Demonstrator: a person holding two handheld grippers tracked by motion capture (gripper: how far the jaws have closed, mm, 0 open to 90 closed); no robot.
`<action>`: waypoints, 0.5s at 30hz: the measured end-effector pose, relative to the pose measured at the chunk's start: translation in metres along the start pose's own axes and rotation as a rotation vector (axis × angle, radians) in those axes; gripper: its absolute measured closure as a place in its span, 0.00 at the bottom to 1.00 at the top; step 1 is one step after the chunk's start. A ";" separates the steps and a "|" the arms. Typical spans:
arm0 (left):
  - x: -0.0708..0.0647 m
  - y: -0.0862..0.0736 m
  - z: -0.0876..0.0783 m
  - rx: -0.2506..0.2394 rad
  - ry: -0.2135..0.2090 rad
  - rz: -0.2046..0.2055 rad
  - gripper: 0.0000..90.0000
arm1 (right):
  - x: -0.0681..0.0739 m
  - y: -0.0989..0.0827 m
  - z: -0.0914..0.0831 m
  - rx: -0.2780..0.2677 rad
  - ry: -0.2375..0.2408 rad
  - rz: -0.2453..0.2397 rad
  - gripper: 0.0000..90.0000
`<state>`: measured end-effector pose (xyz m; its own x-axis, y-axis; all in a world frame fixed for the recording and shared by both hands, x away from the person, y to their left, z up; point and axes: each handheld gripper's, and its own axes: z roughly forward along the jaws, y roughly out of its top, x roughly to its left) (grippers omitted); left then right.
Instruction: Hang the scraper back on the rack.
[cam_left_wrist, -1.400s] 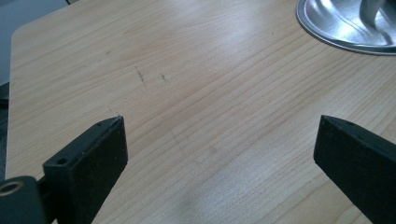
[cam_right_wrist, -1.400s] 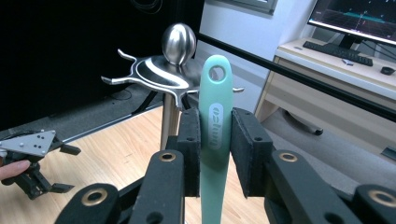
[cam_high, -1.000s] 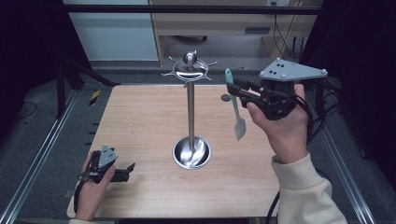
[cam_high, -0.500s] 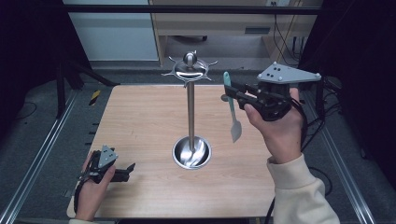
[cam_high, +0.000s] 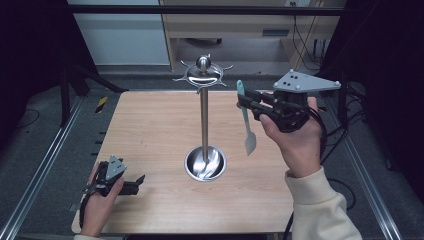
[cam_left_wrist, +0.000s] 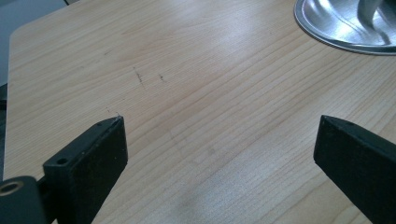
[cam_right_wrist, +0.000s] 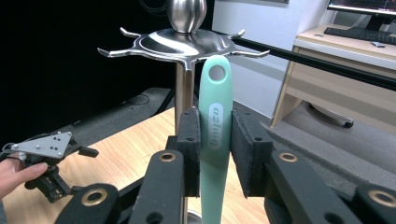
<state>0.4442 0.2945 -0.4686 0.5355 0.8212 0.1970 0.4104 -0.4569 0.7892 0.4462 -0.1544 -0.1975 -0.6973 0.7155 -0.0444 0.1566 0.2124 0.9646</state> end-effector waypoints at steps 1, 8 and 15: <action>0.000 0.000 0.000 0.000 0.000 0.000 0.03 | 0.000 0.000 0.000 0.000 0.002 -0.001 0.82; 0.000 0.000 0.000 0.002 0.000 -0.001 0.03 | 0.002 0.001 0.003 0.001 0.017 -0.002 0.82; 0.000 0.000 0.000 0.000 0.000 0.000 0.03 | 0.004 0.001 0.006 0.002 0.030 -0.007 0.82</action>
<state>0.4442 0.2947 -0.4686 0.5356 0.8212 0.1968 0.4108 -0.4570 0.7889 0.4474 -0.1473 -0.1978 -0.7188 0.6939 -0.0432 0.1529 0.2184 0.9638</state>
